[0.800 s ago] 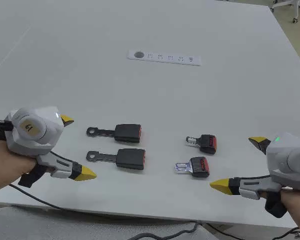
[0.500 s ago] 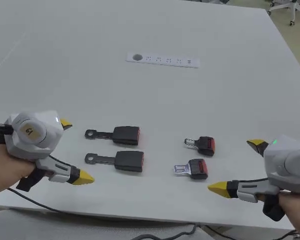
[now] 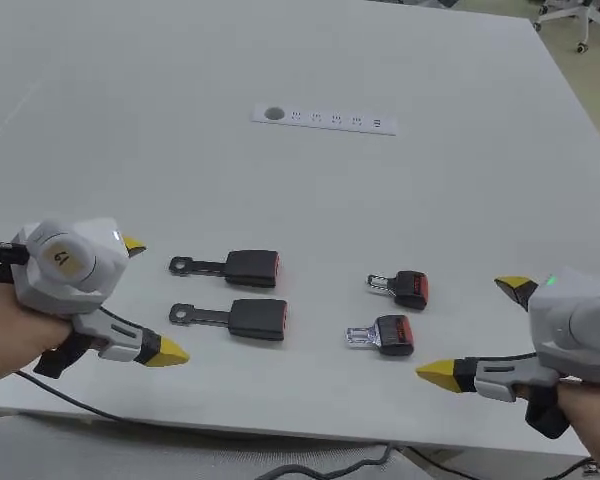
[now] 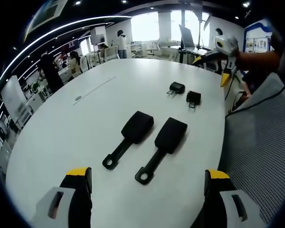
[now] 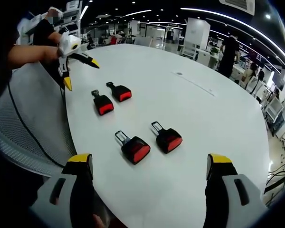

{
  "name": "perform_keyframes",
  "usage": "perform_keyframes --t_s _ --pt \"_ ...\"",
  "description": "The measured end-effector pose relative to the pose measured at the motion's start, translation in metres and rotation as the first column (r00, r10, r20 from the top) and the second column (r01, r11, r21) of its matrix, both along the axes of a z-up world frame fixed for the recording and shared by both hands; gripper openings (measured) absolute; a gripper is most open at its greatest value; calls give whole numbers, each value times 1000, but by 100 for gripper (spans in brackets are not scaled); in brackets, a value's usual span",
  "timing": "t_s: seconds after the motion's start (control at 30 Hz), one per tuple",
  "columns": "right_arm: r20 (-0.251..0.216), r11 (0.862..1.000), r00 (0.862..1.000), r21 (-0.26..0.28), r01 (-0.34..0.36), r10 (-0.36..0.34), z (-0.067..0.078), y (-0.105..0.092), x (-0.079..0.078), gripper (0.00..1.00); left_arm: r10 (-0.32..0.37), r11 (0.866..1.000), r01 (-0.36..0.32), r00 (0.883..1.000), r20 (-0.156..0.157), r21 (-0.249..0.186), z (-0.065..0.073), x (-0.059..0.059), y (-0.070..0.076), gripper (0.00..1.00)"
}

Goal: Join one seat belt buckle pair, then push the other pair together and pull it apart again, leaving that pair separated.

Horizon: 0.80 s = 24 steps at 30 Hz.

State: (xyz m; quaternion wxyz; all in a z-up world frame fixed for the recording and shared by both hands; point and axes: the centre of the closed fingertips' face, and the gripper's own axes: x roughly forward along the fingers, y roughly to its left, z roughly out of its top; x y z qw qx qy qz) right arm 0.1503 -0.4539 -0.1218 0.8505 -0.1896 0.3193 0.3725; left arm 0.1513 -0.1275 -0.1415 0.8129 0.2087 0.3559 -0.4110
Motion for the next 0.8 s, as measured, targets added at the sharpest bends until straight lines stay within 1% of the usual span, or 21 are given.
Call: perform_keyframes --t_s 0.23,0.33,0.47,0.6,0.7,0.73,0.8 --pt "-3 1000 1000 -2 -4 4 1 3 -3 100 -9 1000 9 1000 5 -4 1 1 -2 100" --pt "-5 1000 1000 -2 -2 2 1 2 -1 100 -5 1000 5 1000 1 -8 1 1 -2 100" --pt "3 1000 1000 3 0 0 6 4 2 100 -2 1000 2 1000 -2 -10 0 1 -2 100" --pt "8 1000 1000 3 -4 4 4 5 4 100 1 1000 -1 1000 -5 -11 -1 1 -1 100" --pt "4 1000 1000 0 -4 4 1 3 3 100 3 1000 -3 1000 -6 -14 -1 1 -1 100" --pt "1 1000 1000 -2 -2 2 0 3 3 100 1 1000 -1 1000 -16 -20 -3 -1 0 99" --pt "-3 1000 1000 -7 1 -1 -2 1 3 100 -4 1000 4 1000 -18 -17 -3 -2 -1 98"
